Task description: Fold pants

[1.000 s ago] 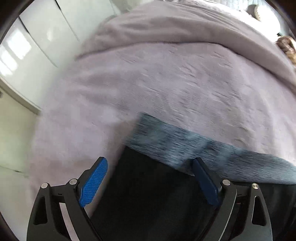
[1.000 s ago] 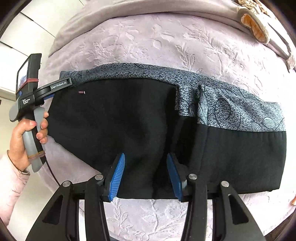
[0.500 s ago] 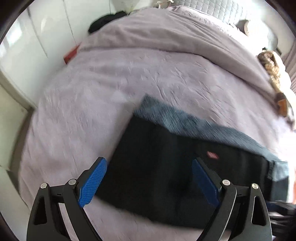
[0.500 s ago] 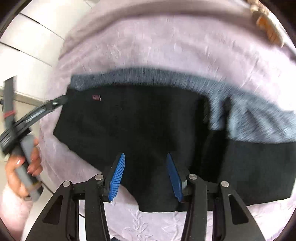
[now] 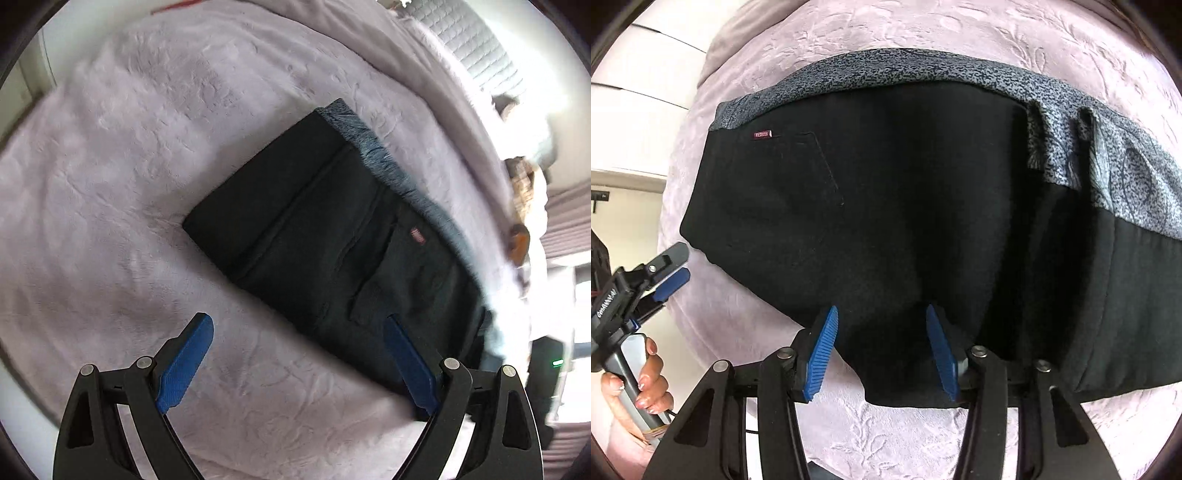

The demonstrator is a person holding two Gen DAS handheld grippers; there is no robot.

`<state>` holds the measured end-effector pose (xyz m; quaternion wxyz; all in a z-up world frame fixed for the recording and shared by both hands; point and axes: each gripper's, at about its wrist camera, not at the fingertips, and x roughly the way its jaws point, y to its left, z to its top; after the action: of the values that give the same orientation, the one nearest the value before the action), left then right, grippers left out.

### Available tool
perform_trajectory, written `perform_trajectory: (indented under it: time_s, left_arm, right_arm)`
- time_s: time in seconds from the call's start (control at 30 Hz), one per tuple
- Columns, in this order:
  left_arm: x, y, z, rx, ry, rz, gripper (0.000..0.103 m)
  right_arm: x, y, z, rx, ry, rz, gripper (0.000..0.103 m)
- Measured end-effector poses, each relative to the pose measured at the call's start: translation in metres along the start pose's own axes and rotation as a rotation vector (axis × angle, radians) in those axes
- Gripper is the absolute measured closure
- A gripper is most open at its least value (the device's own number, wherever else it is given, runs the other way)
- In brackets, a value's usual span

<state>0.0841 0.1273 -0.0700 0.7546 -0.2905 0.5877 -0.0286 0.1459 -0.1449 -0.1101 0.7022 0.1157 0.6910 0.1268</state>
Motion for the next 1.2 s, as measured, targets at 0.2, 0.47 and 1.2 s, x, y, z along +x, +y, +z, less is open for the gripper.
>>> perform_trajectory:
  time_s: [0.2,0.47,1.2]
  left_arm:
    - [0.016,0.007,0.003,-0.023,0.014,-0.191,0.009]
    - [0.044,0.015,0.015,-0.097,0.001,-0.258,0.009]
    - [0.037,-0.111,-0.011,0.491,-0.297,0.4,0.063]
  right_arm:
    - [0.002,0.006,-0.001,-0.02,0.006,-0.015,0.048]
    - [0.008,0.013,0.0,-0.03,0.016,-0.019,0.048]
    - [-0.089,0.062,0.076,-0.131,-0.109,0.105,0.032]
